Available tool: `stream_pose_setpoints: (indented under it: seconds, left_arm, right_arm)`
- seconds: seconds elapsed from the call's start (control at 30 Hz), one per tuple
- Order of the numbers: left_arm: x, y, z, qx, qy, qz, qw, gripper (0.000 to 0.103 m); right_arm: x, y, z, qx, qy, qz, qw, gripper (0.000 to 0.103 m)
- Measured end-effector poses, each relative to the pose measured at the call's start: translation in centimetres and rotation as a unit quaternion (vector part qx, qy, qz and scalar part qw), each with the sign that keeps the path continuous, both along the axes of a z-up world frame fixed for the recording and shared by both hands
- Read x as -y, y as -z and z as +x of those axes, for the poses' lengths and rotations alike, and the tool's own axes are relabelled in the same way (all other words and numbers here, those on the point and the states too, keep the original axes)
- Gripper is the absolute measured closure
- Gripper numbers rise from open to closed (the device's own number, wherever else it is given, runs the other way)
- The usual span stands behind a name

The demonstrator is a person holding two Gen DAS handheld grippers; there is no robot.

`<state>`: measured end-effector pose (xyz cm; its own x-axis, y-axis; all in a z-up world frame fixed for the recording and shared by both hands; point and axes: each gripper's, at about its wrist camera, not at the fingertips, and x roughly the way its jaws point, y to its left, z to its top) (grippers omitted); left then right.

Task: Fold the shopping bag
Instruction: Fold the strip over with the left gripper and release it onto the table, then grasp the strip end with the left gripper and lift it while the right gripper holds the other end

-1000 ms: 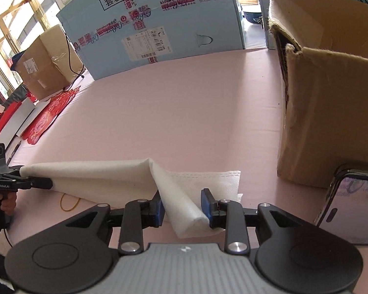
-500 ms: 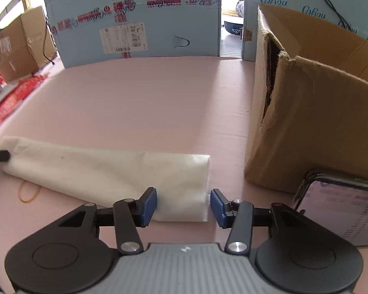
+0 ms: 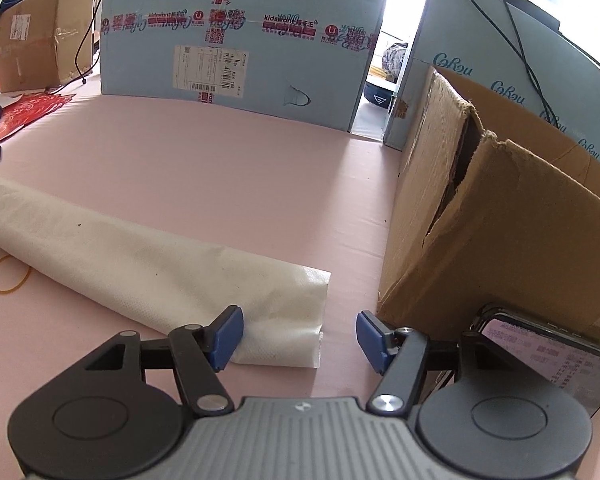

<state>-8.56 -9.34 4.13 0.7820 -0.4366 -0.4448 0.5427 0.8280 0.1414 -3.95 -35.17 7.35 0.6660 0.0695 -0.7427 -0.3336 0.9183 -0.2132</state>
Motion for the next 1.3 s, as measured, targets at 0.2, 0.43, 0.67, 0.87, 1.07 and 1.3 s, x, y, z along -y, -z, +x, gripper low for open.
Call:
stream_pose_setpoints:
  seconds: [0.2, 0.43, 0.67, 0.87, 1.07, 1.3]
  left_arm:
    - [2.2, 3.4, 1.9, -0.076, 0.023, 0.029, 0.9964, 0.075]
    - [1.3, 3.9, 2.0, -0.091, 0.020, -0.002, 0.9956, 0.074]
    - [1.0, 3.9, 1.8, -0.093, 0.021, -0.014, 0.9953, 0.074]
    - [0.9, 3.8, 1.8, -0.093, 0.022, -0.017, 0.9952, 0.073]
    - [0.9, 3.8, 1.7, -0.092, 0.023, -0.016, 0.9954, 0.072]
    - [0.7, 3.8, 1.8, -0.095, 0.025, -0.020, 0.9949, 0.072]
  right_arm:
    - [0.8, -0.5, -1.0, 0.014, 0.027, 0.045, 0.999, 0.036]
    - [3.5, -1.4, -2.8, -0.008, 0.103, 0.212, 0.972, 0.030]
    - [2.4, 0.4, -1.4, -0.074, 0.101, 0.337, 0.933, 0.028]
    - [-1.6, 0.9, -0.2, -0.059, 0.074, 0.315, 0.944, 0.028]
    - [-5.9, 1.6, -0.4, -0.007, 0.060, 0.204, 0.977, 0.042]
    - [-8.5, 1.8, -1.6, 0.052, 0.002, 0.138, 0.989, 0.069]
